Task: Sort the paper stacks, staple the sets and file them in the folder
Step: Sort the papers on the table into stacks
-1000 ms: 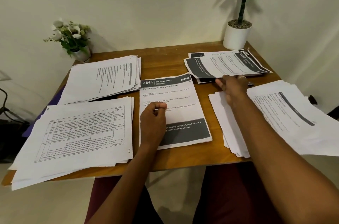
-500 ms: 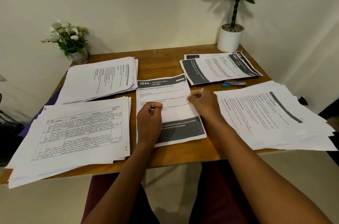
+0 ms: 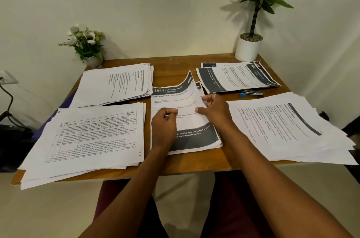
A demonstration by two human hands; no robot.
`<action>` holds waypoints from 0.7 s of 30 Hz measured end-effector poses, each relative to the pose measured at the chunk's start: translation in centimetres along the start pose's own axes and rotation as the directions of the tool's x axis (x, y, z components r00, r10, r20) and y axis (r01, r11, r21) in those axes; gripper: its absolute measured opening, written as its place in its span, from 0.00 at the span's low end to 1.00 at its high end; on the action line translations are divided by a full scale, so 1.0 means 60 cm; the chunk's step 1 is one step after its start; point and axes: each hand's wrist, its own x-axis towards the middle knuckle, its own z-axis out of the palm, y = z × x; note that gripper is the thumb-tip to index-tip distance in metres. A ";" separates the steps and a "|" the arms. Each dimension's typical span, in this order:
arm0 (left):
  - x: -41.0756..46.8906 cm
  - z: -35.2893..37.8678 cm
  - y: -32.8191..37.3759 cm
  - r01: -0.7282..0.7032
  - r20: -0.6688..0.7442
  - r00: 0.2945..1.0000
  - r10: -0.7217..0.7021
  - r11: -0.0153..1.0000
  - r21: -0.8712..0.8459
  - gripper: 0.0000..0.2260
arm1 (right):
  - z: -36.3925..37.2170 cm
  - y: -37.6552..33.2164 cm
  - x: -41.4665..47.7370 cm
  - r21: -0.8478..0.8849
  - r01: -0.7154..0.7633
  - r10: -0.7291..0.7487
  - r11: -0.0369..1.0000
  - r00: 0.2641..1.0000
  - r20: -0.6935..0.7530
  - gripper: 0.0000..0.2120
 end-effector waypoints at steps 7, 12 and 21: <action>0.021 -0.031 0.026 -0.046 -0.091 0.995 0.044 0.999 -0.019 0.06 | -0.032 0.036 0.017 0.272 -0.103 0.094 0.957 0.994 0.047 0.10; 0.047 -0.042 0.027 -0.056 -0.153 0.985 0.075 0.991 0.122 0.13 | -0.065 0.033 0.024 0.488 -0.130 0.092 0.863 0.991 0.100 0.08; 0.053 -0.039 0.040 0.246 0.094 0.968 -0.234 0.958 -0.146 0.11 | -0.106 0.024 0.019 0.585 -0.181 0.052 0.790 0.972 0.231 0.09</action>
